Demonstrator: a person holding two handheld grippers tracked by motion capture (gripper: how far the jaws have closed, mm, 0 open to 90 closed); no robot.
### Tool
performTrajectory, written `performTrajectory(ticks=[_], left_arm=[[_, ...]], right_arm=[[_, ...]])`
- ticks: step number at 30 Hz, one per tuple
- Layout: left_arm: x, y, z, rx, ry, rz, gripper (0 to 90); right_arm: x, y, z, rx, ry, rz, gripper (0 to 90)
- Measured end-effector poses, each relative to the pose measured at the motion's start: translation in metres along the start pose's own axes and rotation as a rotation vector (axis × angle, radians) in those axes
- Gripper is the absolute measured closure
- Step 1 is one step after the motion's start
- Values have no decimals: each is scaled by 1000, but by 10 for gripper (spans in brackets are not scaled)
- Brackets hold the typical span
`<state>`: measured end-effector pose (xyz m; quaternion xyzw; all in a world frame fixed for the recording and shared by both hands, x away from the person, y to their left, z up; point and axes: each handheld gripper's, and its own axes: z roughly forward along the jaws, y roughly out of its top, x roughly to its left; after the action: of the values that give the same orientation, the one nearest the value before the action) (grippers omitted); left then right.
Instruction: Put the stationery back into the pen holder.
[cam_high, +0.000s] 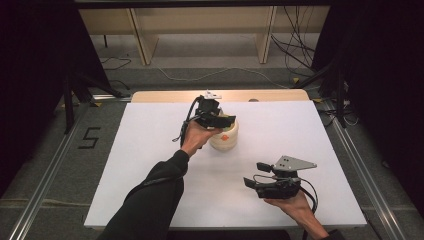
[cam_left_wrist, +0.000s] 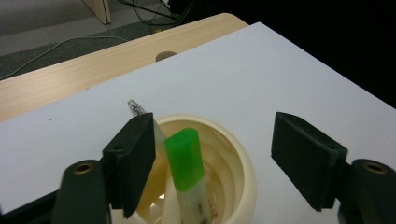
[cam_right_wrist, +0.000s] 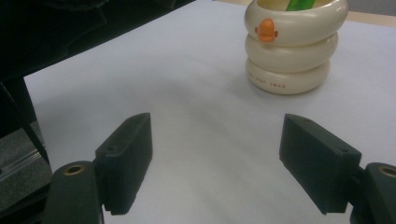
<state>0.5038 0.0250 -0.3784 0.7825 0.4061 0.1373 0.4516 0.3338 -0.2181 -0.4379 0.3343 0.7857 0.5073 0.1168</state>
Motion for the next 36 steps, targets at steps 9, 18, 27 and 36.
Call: performTrajectory(ticks=[9, 18, 27, 36], left_arm=[[3, -6, -31, -7, -65, 5, 231], [6, -32, -74, -56, -131, 32, 222], [5, -59, -103, -84, -170, 49, 203], [1, -89, -122, -101, -192, 86, 183]], right_arm=[[1, 1, -2, 3, -10, 7, 264], [0, 1, -3, -3, -14, 24, 263], [0, 2, -4, -17, -20, 30, 261], [0, 2, -5, -22, -30, 39, 260]])
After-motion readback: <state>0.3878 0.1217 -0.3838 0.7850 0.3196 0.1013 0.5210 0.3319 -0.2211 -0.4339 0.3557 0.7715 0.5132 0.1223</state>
